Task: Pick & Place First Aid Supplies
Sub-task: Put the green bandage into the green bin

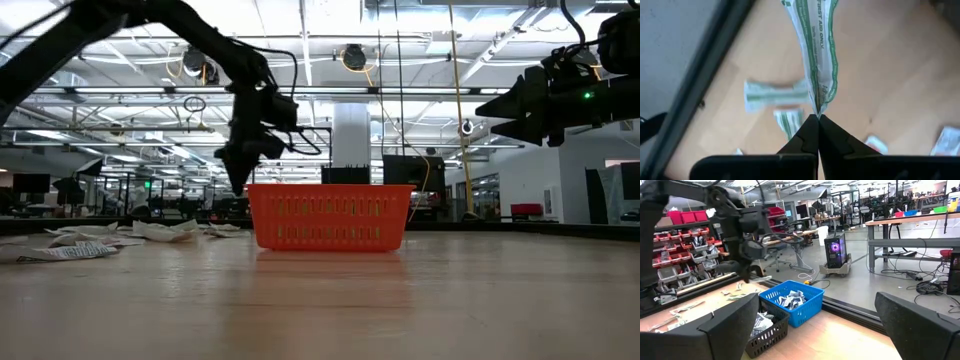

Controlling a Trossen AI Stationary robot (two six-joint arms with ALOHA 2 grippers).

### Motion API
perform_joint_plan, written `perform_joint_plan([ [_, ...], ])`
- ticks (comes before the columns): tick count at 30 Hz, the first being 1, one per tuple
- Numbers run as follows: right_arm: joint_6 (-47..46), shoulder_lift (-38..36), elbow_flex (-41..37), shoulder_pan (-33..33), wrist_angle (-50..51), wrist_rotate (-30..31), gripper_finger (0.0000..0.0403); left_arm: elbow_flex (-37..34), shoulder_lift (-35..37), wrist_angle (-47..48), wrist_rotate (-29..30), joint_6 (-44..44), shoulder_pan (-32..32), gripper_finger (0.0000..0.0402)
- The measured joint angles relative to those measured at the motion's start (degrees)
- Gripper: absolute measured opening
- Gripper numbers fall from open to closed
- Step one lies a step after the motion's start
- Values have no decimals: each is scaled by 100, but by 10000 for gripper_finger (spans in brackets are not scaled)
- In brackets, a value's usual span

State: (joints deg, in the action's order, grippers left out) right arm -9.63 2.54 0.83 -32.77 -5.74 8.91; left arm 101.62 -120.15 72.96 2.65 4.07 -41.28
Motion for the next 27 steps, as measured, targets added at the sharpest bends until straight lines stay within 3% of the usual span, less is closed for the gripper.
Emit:
perform_joint_plan([
  [8,0,1,-1,0,0,1,393,-1636,1346,-452,-7,157,439,1],
  [16,0,-1,-1,0,0,1,393,-2881,2283,-556,-19,1095,1187,1],
  [21,1,0,0,-1,0,1,393,-3106,2423,-515,-113,1642,1635,0],
  [27,0,1,0,-1,0,0,393,-2767,2295,-583,-117,1632,2105,0],
])
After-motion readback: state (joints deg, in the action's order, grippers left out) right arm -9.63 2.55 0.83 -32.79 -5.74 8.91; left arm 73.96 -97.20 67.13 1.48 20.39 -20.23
